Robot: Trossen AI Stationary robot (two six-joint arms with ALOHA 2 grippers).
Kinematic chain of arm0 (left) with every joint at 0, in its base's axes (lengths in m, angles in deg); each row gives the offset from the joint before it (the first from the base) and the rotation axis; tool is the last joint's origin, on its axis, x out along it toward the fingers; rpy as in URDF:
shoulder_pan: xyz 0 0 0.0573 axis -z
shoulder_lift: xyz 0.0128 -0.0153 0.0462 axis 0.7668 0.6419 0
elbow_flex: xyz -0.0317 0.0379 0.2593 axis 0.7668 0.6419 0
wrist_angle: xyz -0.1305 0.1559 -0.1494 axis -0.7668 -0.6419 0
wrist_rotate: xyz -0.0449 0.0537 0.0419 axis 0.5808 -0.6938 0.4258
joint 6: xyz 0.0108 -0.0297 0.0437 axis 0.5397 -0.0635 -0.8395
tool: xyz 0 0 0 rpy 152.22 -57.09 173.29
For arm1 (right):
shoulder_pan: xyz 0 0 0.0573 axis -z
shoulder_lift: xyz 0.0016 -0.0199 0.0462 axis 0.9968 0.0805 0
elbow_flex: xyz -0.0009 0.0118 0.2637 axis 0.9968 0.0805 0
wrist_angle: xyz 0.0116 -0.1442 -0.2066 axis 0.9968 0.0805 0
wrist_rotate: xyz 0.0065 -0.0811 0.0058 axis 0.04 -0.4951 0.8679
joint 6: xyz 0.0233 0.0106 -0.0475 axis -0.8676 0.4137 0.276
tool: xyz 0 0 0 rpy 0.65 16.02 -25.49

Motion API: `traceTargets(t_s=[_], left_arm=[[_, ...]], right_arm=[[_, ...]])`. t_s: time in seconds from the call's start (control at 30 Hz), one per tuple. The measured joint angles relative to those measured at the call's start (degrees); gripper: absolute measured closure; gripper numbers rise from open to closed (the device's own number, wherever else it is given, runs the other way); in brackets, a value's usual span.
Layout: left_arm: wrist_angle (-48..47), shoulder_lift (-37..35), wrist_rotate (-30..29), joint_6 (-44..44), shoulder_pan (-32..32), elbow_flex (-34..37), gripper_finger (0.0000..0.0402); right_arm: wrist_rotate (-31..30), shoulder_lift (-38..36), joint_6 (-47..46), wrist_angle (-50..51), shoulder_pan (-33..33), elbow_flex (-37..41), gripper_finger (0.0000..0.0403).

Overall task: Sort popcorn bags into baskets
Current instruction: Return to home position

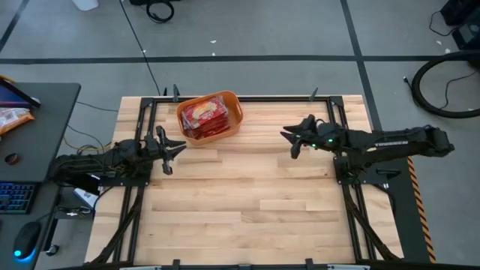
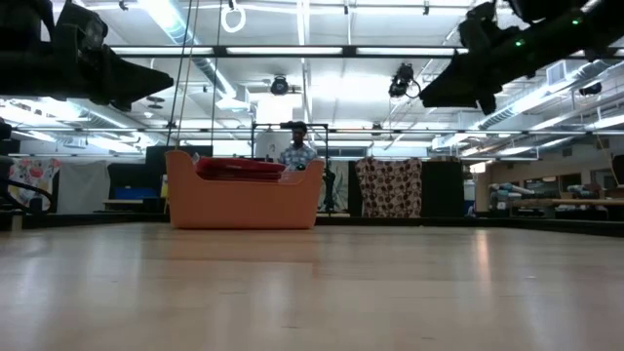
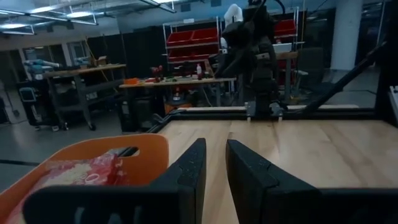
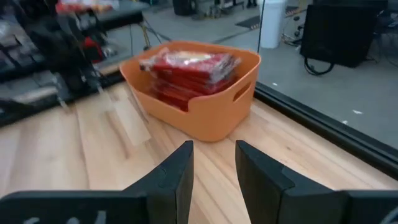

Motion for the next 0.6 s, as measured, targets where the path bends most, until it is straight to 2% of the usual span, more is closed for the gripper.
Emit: traceTargets(t_s=[0.27, 0.6], left_arm=[[-0.1, 0.0, 0.0, -0.1, 0.0, 0.0, 0.0335], [-0.1, 0.0, 0.0, -0.1, 0.0, 0.0, 0.0335]], right_arm=[[5.3, -10.8, -3.0, -3.5, 0.2, 6.2, 0.0279], [13.4, -24.2, -3.2, -14.5, 0.2, 15.2, 0.0279]])
